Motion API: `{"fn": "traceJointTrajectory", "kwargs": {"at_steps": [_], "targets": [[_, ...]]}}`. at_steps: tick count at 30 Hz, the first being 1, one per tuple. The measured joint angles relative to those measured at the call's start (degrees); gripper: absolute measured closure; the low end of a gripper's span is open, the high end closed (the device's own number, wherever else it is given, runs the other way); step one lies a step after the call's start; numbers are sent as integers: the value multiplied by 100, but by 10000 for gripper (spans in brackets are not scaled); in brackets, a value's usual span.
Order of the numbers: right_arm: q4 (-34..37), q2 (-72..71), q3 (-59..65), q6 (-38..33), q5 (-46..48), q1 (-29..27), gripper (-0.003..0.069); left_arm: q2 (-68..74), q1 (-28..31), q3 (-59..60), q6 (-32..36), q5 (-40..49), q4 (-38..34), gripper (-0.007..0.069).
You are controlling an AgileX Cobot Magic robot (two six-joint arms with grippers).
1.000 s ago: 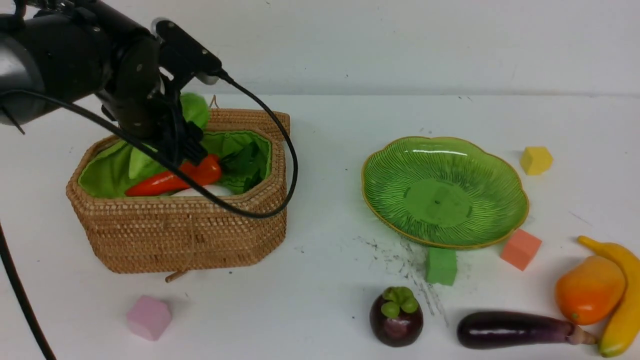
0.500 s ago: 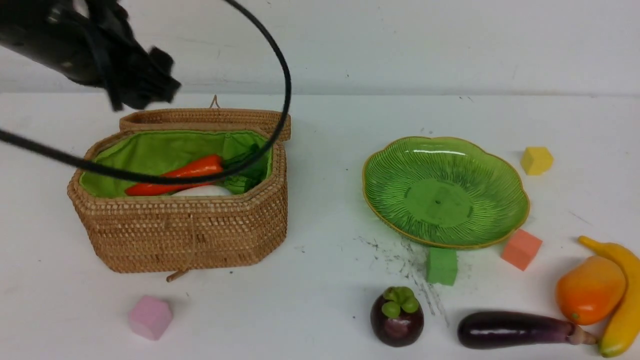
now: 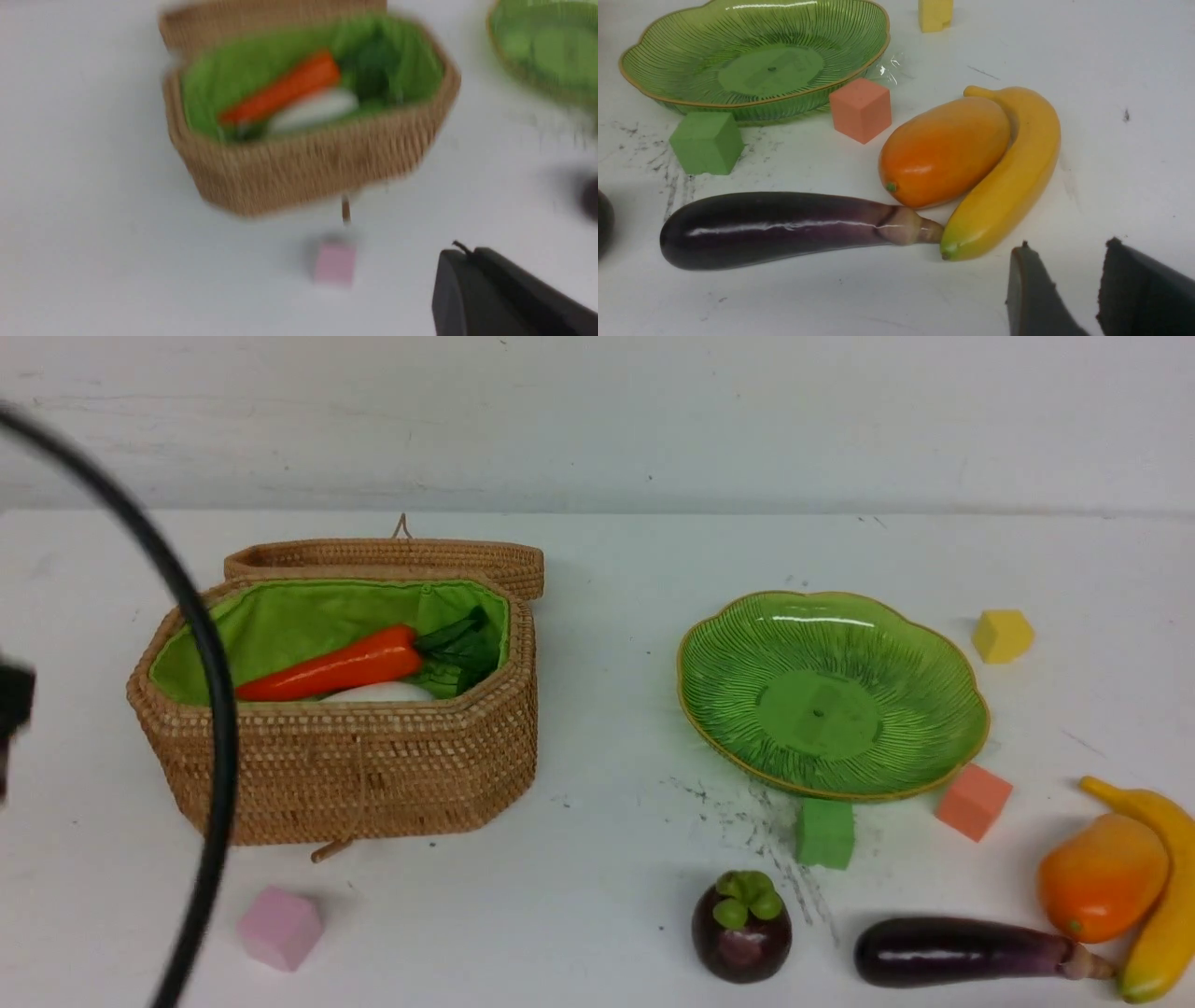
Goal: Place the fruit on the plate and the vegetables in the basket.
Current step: Grab an eggplant with your right arm and place it in the basket on the left.
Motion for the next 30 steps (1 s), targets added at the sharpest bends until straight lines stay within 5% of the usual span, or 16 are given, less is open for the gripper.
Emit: {"fn": "traceJointTrajectory", "kwargs": {"at_steps": [8,18,30], "targets": [[0,0,0,0,0,0,416,-256,0,1321,-772,-125,-1033,638],[0,0,0,0,0,0,416,-256,0,1466,-809,-498,-891,638],[0,0,0,0,0,0,416,-447,0,1594,-809,-2954,-1129,638]]}}
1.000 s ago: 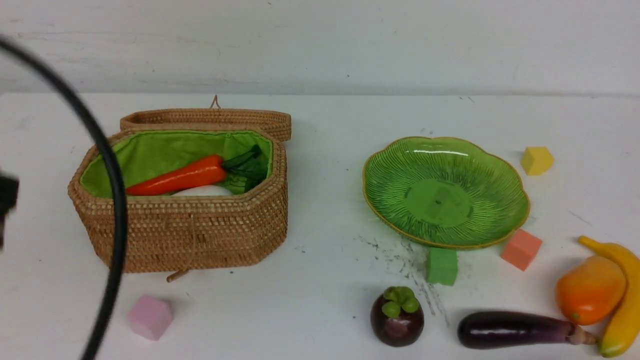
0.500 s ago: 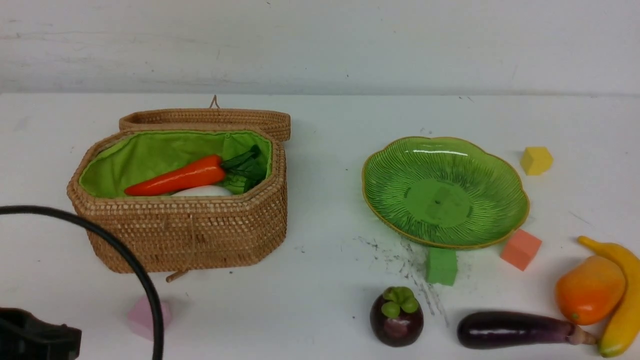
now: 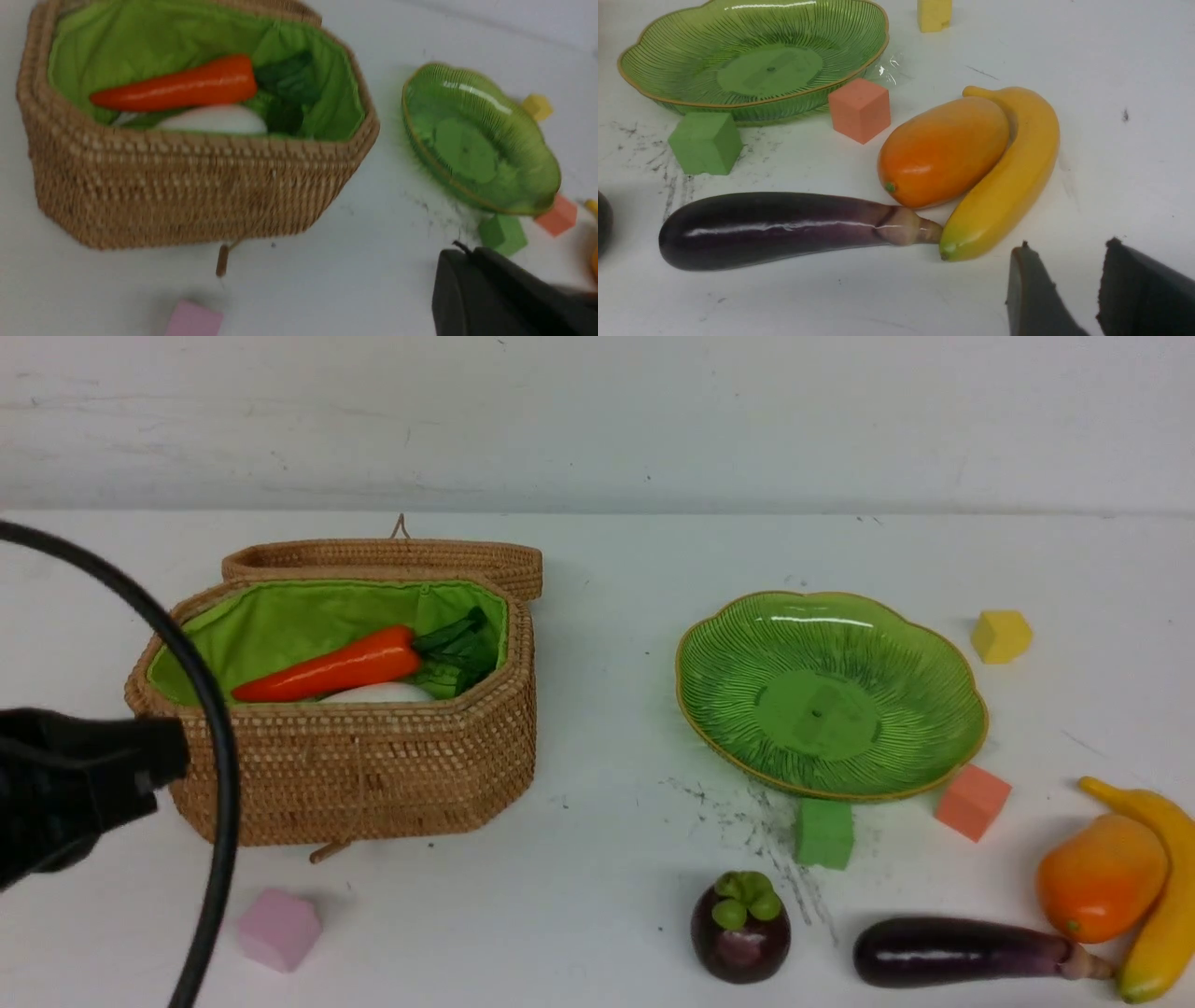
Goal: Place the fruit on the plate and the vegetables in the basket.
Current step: Grab an eggplant with your right arm and place it in the basket on the left.
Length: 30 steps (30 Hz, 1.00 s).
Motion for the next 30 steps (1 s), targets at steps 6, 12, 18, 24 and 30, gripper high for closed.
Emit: {"fn": "traceJointTrajectory", "kwargs": {"at_steps": [6,12,18,24,30], "targets": [[0,0,0,0,0,0,416,-1623,346,815,0,-830,731,638],[0,0,0,0,0,0,416,-3389,1438,2407,0,-881,947,638],[0,0,0,0,0,0,416,-3923,1911,3547,-175,-776,878,638],[0,0,0,0,0,0,416,-3923,2208,3934,-558,-251,778,638],[0,0,0,0,0,0,416,-3923,1796,3957,-579,-208,761,637]]}}
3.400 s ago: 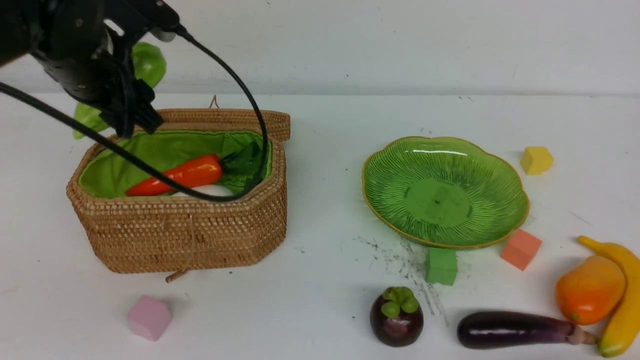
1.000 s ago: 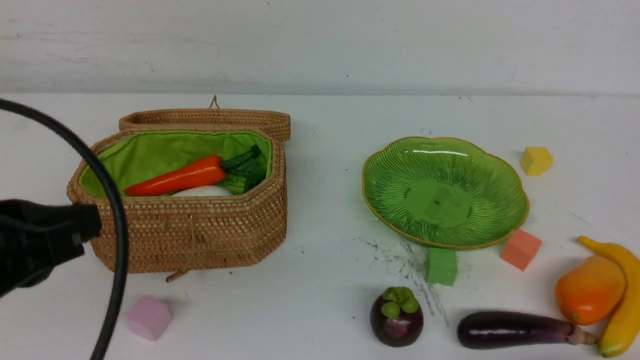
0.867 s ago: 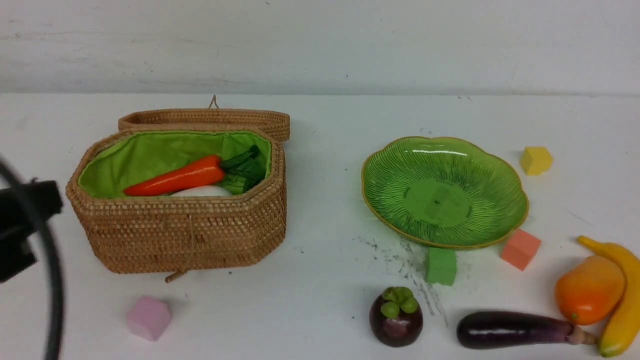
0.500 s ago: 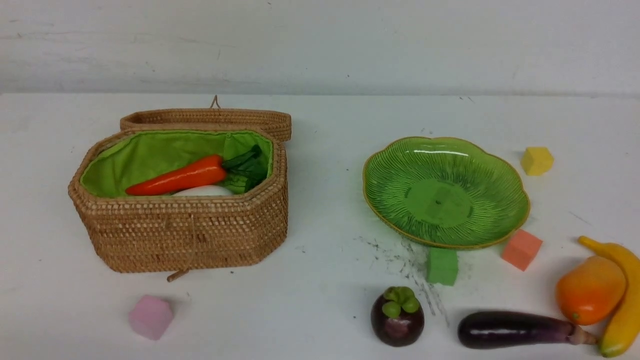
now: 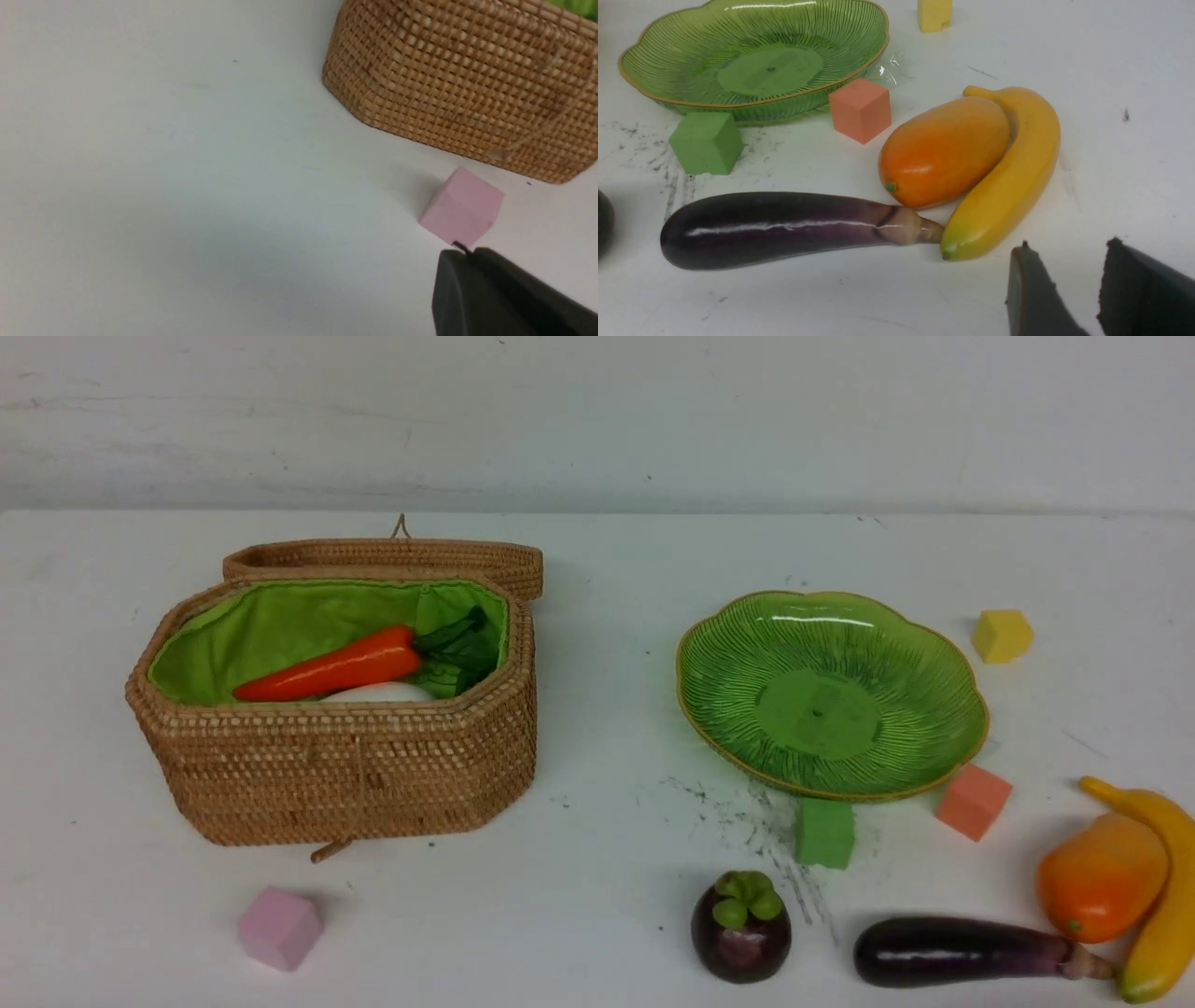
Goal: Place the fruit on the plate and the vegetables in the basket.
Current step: Grab an eggplant with your right arm and place it in the basket on the left.
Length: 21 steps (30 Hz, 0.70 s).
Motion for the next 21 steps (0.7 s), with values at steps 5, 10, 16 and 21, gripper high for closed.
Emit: {"fn": "traceJointTrajectory", "kwargs": {"at_steps": [5,10,16,21], "targets": [[0,0,0,0,0,0,416,0,-247,0,0,0,-11,636],[0,0,0,0,0,0,416,0,-260,0,0,0,-17,636],[0,0,0,0,-1,0,416,0,-265,0,0,0,-17,632],[5,0,0,0,-15,0,416,0,-265,0,0,0,-17,628]]}}
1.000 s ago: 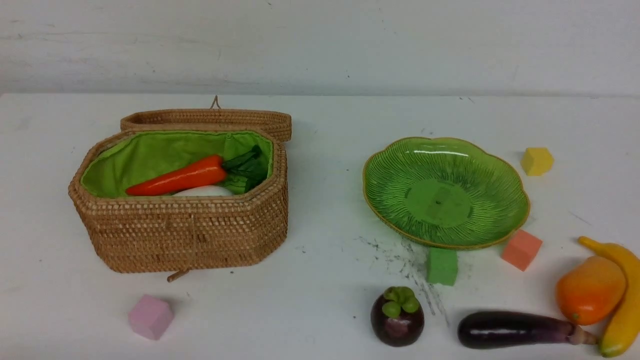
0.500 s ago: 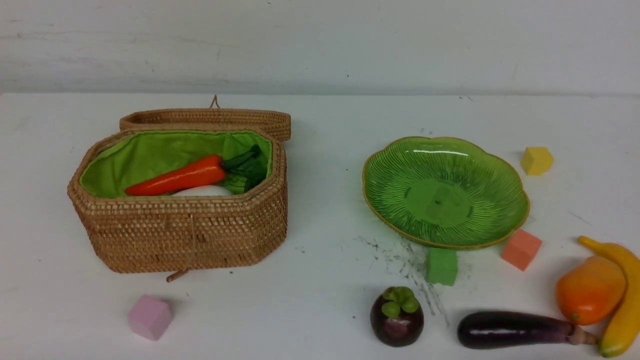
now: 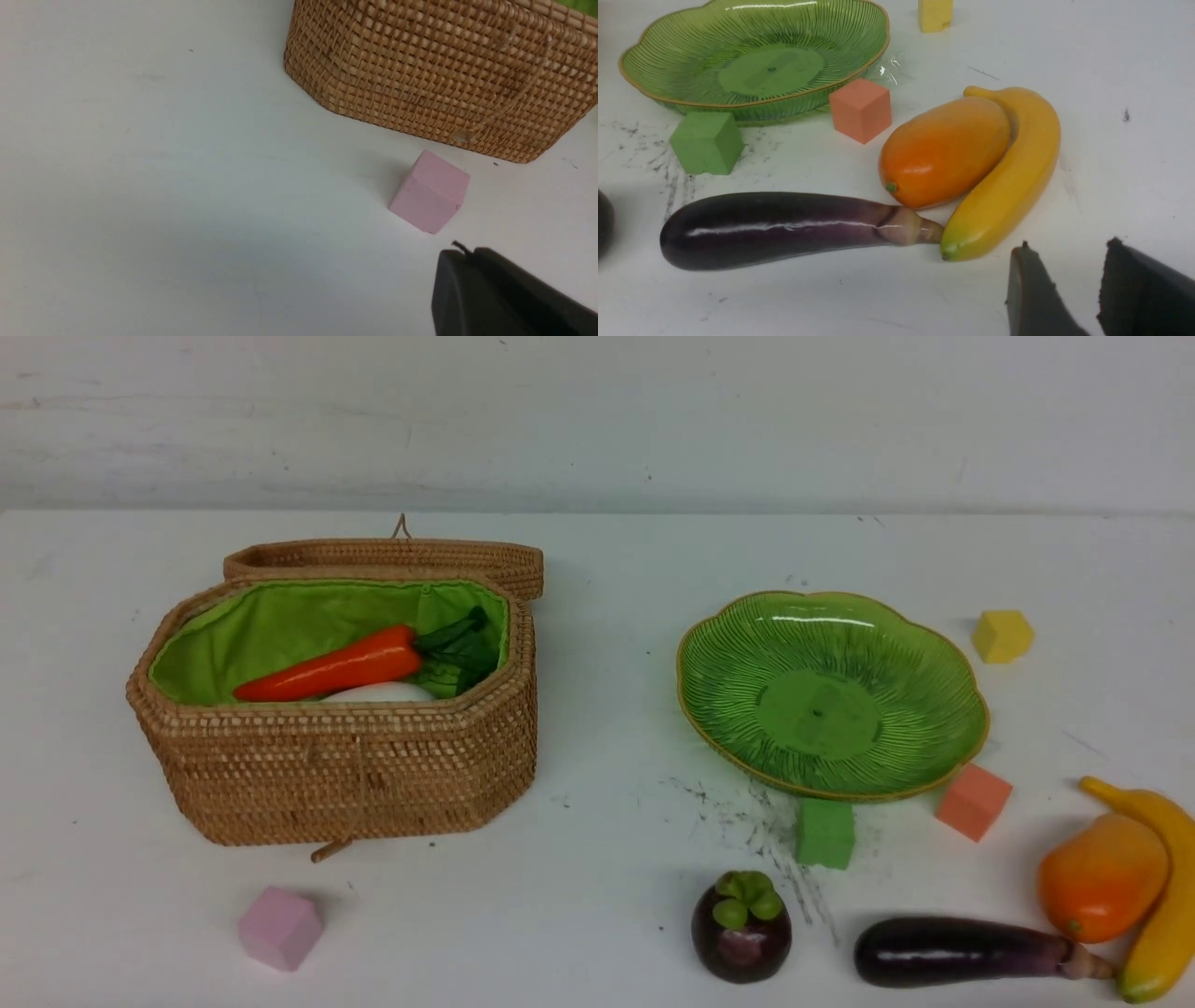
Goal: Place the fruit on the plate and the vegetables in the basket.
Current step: Grab an eggplant with your right arm and place it in the basket on the left.
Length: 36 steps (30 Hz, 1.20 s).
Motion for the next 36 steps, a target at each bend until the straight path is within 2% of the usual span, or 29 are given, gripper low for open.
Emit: {"fn": "traceJointTrajectory", "kwargs": {"at_steps": [5,9,10,13,16,20,26,30,34,36], "targets": [[440,0,69,46,-529,0,416,0,0,0,0,0,0,625],[1730,0,69,562,-1838,0,416,0,0,0,0,0,0,624],[1787,0,69,623,-1936,0,416,0,0,0,0,0,0,623],[2584,0,69,943,-2499,0,416,0,0,0,0,0,0,619],[2872,0,57,1028,-2707,0,416,0,0,0,0,0,6,617],[2912,0,-530,1059,-2072,0,416,0,0,0,0,0,6,617],[2772,642,-2673,688,-482,0,416,0,0,0,0,0,6,613],[2556,1993,-4098,-183,878,139,416,0,0,0,0,0,6,606],[2327,2971,-4599,-1231,1415,462,416,0,0,0,0,0,6,603],[2302,3219,-4623,-1482,1491,554,416,0,0,0,0,0,6,603]]}}
